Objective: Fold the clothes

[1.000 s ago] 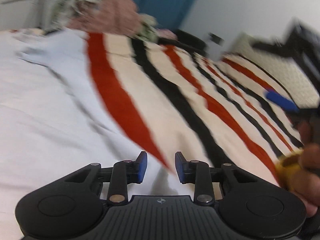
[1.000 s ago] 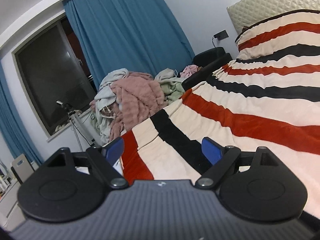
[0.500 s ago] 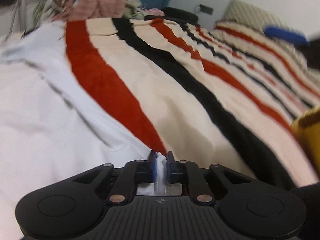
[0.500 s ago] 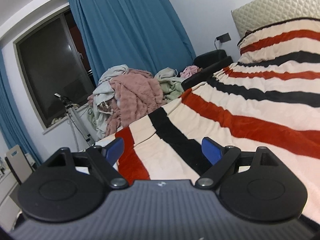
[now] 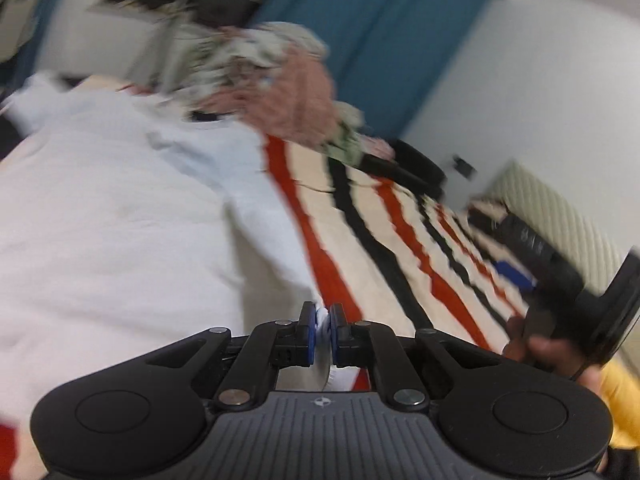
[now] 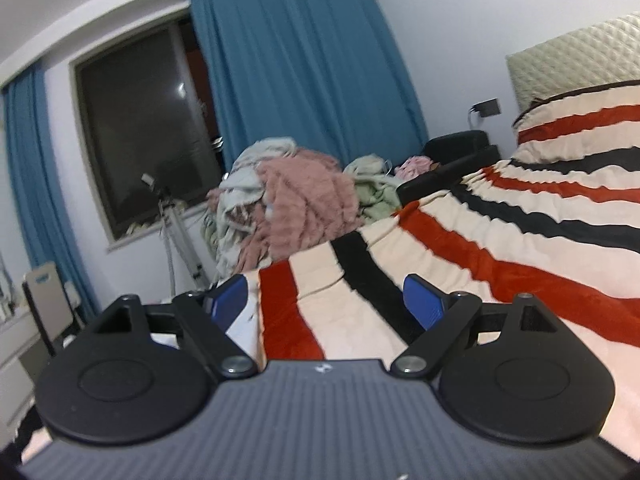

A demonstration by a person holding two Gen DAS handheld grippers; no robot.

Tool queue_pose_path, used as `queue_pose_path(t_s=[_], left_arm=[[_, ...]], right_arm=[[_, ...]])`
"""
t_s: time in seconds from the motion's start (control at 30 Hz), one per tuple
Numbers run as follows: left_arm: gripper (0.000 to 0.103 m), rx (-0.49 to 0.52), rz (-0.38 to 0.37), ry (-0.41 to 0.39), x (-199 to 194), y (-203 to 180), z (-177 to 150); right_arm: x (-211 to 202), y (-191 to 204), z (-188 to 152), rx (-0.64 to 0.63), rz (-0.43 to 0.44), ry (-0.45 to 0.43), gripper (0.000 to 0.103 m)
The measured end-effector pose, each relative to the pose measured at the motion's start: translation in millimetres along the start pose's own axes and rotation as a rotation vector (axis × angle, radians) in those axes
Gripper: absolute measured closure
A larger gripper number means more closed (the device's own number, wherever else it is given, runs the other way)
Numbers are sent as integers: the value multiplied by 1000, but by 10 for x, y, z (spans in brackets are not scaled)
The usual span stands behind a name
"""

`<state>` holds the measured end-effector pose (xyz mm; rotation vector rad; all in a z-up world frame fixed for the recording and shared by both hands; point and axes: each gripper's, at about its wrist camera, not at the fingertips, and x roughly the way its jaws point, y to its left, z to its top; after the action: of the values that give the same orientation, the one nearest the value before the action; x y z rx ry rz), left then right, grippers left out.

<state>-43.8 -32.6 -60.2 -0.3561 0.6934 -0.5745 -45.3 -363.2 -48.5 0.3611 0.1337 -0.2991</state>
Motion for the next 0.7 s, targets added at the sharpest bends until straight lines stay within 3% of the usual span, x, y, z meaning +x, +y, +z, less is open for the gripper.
queue_pose_path(t_s=[0.1,0.2,0.27,0.33,0.4,0.57,0.7], left_arm=[[96,-92,70,27,-153,298,-40],[96,-75,201,114,-69,490,-113],[94,-77,214,172,12,539,-105],[86,-71,210,207,56,560,-69],[58,-59,166,209,40,561,4],[25,-21,96,168,109,485,299],[21,-27,137,122,461,563,823]], right_arm=[[79,169,-76,-62,13,61,17],[146,326,-124,-110,29,111,17],[187,431,-142,-135,45,142,17],[227,535,-159,-160,61,172,17],[265,638,-149,-171,81,192,17],[447,848,-14,-170,156,201,18],[754,835,-54,-109,148,232,18]])
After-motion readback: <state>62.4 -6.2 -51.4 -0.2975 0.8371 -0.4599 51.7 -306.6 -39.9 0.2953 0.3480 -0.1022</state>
